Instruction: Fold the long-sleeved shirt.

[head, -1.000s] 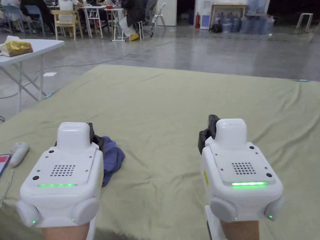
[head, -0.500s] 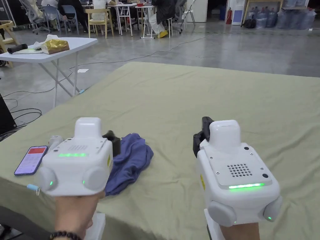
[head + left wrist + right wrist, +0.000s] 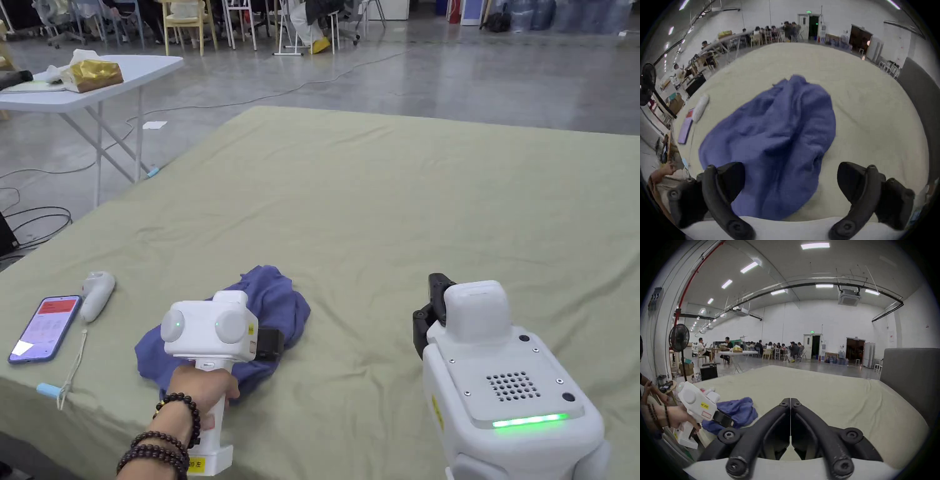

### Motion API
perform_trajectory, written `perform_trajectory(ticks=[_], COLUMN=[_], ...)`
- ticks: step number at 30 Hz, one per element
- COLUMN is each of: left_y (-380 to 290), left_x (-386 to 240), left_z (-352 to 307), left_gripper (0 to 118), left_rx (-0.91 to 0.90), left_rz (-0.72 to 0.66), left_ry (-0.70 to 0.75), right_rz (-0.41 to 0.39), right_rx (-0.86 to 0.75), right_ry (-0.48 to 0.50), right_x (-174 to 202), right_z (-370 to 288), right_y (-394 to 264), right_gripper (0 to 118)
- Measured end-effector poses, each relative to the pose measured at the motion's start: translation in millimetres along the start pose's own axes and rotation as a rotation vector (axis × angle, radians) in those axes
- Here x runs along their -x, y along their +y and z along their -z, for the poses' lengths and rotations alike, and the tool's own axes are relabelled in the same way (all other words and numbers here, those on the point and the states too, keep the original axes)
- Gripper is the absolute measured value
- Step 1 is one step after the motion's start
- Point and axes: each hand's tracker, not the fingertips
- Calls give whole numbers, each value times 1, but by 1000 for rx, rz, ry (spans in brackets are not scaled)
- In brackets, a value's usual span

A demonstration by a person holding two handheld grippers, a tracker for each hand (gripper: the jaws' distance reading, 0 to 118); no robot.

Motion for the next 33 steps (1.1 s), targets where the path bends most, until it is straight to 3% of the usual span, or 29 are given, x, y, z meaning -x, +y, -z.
perform_trajectory(ticks=[1,2,3,4,10,14,20,25,29,33], left_y=[1,-4,-4,-4,10,20,45,30,-22,-70], left_x=[-2,-7,-8,-6,14,-20,-168,-331,-448,-490], left_z=[6,-4,-3,-2,-2,-57,-116,-109,-91,-79], left_gripper=[93,66,29,17,10,10,10,10,10,10], left_rx=[13,21,40,37,-1,-161,-238,-171,-71,-47], left_rz=[9,13,10,3,-56,-23,193,369,478,557], left_ry=[36,74,96,80,-3,-167,-419,-642,-726,-637], right_rz=[-1,-2,-3,-3,3,19,56,78,95,110], right_rx=[1,2,5,8,29,18,-9,-30,-4,31], right_ry=[2,2,1,0,-3,-22,-162,-348,-508,-607], right_x=[0,-1,-1,0,-5,-21,-77,-146,-202,-234], right_z=[3,4,6,7,10,-2,-36,-77,-112,-135], right_y=[-2,-3,-4,-6,-10,-9,0,2,-6,-18], right_gripper=[0,0,0,0,0,0,0,0,0,0])
